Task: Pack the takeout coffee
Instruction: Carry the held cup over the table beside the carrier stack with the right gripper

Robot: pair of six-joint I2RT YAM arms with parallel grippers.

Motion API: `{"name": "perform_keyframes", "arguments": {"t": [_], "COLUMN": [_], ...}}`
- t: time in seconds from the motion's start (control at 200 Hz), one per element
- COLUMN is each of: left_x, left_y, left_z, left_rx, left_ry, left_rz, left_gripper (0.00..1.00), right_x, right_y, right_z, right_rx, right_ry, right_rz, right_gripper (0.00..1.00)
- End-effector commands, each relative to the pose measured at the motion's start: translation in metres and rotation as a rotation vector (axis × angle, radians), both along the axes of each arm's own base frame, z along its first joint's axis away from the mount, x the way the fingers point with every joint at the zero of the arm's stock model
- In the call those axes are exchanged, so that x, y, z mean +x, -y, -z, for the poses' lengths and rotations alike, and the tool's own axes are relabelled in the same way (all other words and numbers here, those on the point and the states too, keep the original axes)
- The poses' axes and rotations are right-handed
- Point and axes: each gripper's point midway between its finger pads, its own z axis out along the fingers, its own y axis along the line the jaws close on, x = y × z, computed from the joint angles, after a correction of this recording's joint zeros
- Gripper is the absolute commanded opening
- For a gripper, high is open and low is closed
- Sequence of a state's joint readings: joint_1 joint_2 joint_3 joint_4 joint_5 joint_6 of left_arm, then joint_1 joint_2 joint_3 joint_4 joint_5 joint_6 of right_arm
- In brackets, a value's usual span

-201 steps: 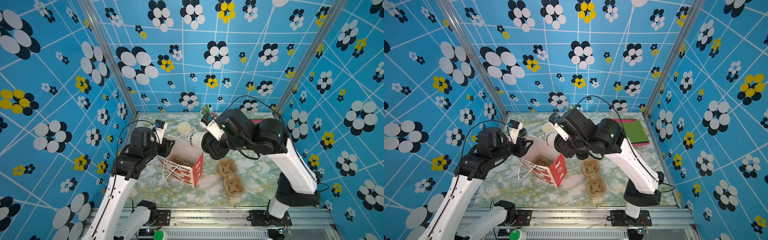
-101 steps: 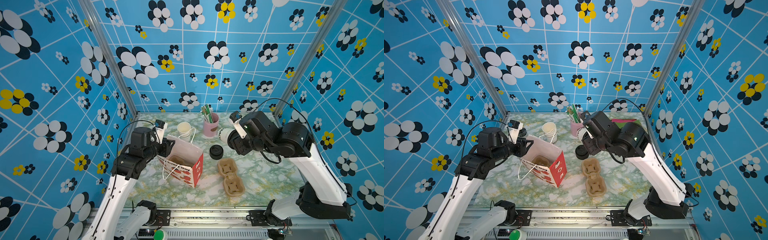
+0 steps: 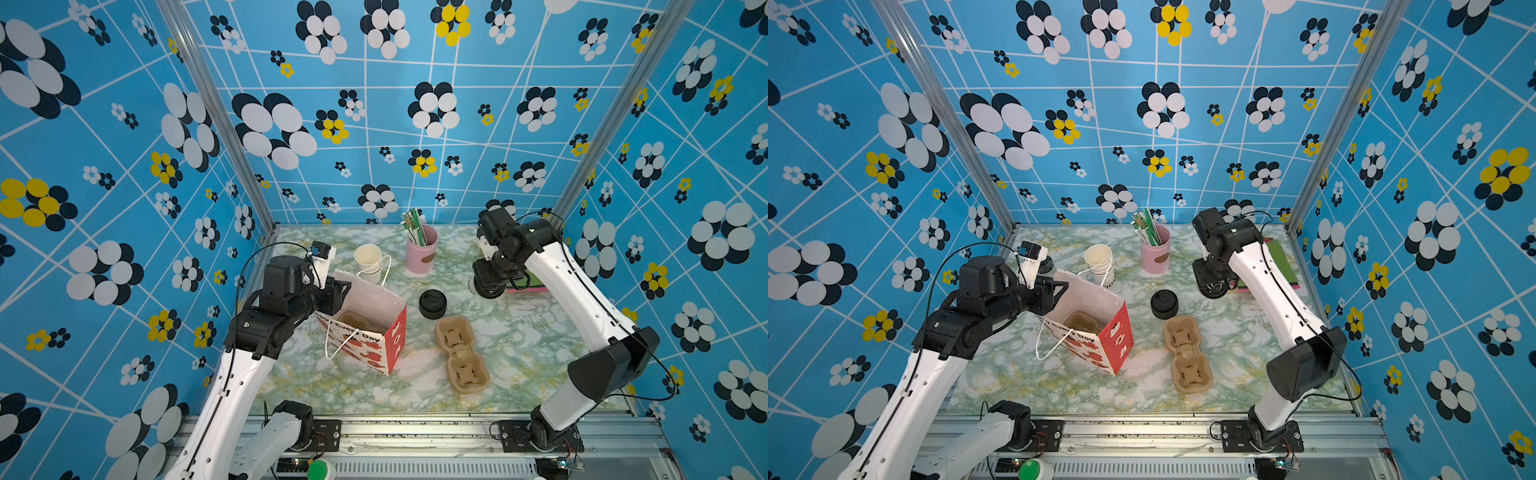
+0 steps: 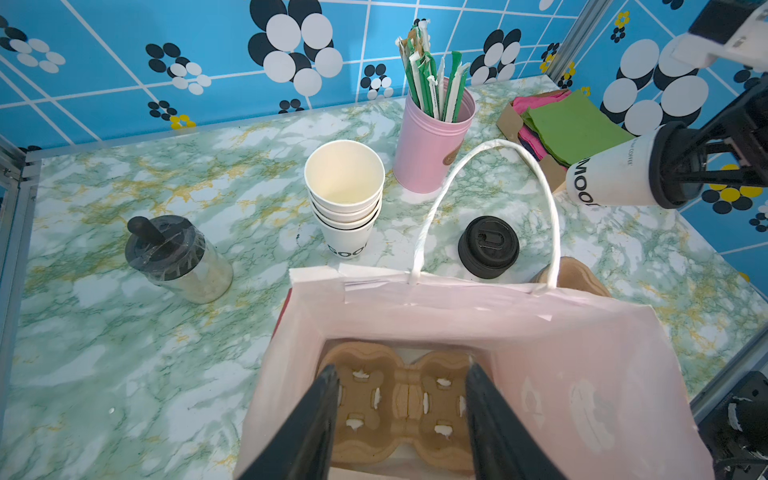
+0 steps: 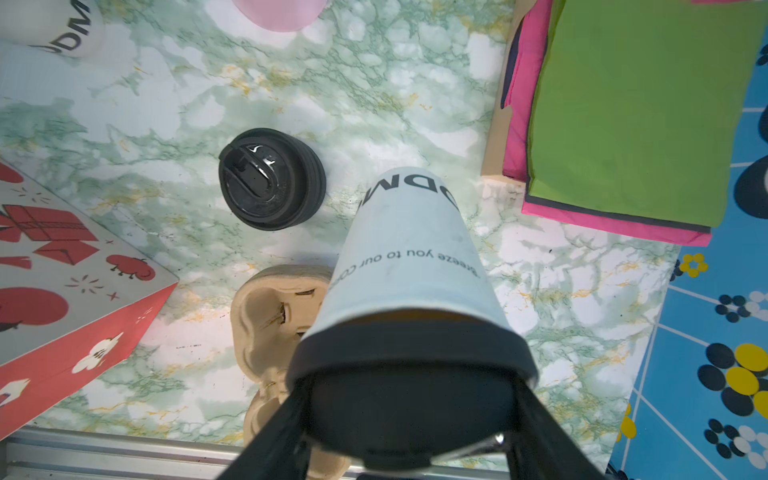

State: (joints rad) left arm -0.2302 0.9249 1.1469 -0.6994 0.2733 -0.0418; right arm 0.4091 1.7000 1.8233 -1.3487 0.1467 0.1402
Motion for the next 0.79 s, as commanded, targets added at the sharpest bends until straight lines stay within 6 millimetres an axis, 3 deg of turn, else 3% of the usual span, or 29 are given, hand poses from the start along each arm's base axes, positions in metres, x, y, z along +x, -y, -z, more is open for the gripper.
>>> {"name": "perform_keyframes", "arguments": {"t": [0.0, 0.15, 0.445, 0.79], "left_x": [-0.002, -0.002, -0.002, 0.0], "left_y": [0.002, 0.003, 0.002, 0.002], "left_z": [-0.001, 0.003, 0.006, 0.008], "left_rx": [-0.027, -0.034, -0.038, -0.043], "left_ry": [0.014, 0.009, 0.001, -0.007], "left_rz": [0.01, 0.014, 0.012, 0.01], "left_gripper": [0.51, 0.51, 0.51, 0.52], "right_x": [-0.003, -0.003, -0.001, 0.005], "right_y": [-0.004, -0.003, 0.002, -0.001], "right_z": [0.023, 0.052, 0.089, 0.109], "right_rx": [0.025, 0.013, 0.007, 0.006], "right_ry": [-0.114, -0.23, -0.367, -0.428], "right_rz": [-0.029, -0.045, -0.046, -0.066], "right_gripper": [0.52, 0.52, 0.53, 0.64]}}
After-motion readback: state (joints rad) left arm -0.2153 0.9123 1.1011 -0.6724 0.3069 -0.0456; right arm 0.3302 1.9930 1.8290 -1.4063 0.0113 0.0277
